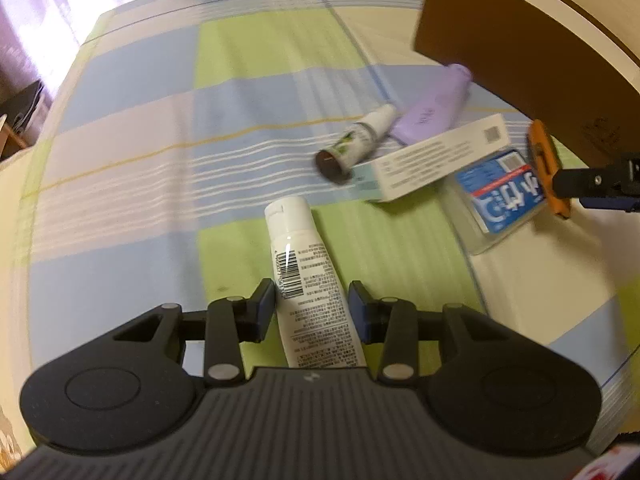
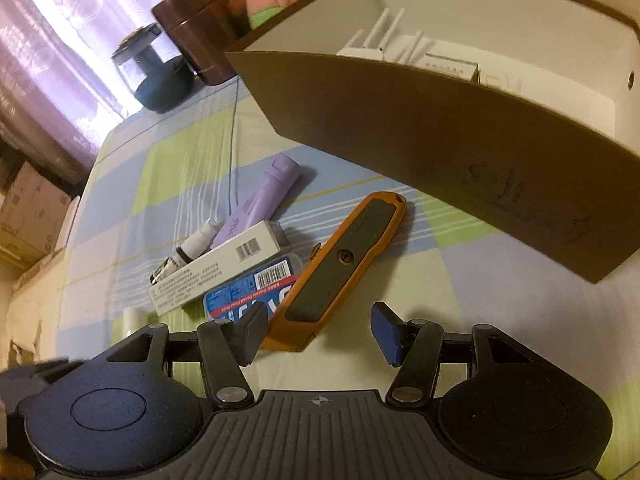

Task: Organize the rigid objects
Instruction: 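Grasp the white tube with the left tool while the right tool grasps the orange utility knife, then lift the white tube with the left tool while the right tool lifts the orange knife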

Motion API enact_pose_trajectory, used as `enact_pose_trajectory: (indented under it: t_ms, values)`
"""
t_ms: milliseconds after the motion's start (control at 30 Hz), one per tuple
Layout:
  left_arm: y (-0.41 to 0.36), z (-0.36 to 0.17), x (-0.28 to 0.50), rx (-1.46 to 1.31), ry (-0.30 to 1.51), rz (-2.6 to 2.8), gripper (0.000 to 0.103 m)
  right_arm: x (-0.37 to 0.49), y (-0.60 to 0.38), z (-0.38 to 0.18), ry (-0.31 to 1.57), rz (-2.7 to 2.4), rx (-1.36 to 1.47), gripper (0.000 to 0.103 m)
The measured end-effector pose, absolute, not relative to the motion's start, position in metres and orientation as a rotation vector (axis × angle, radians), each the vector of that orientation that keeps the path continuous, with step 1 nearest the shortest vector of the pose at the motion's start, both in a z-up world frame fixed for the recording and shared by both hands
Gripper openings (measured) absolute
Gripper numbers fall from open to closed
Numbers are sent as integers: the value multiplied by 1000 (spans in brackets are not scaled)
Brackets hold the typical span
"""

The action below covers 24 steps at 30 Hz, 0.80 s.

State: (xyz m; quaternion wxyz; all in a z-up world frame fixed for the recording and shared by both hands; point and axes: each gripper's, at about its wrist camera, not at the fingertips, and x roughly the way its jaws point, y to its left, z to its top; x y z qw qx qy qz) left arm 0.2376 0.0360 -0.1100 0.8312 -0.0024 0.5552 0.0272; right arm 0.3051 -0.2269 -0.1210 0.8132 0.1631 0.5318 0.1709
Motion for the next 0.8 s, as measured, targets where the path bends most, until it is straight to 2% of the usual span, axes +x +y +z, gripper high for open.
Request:
enact_pose_trajectory:
  t_ms: [133, 167, 200, 333, 800]
  values:
    - [43, -109, 230, -15, 1184, 78, 36, 315, -230, -132, 1157, 357, 408, 51]
    - [43, -109, 229, -17, 1184, 79, 36, 315, -231, -133, 1155, 356, 412, 48]
    - [43, -109, 228, -19, 1184, 80, 36, 315, -231, -132, 1151, 368, 415, 37]
    - [39, -109, 226, -22, 1190, 64, 36, 313, -230, -126, 1141, 365, 325, 24]
    - [16, -108, 208, -4, 1213, -26, 34, 246, -251, -138, 1251, 448, 2, 24]
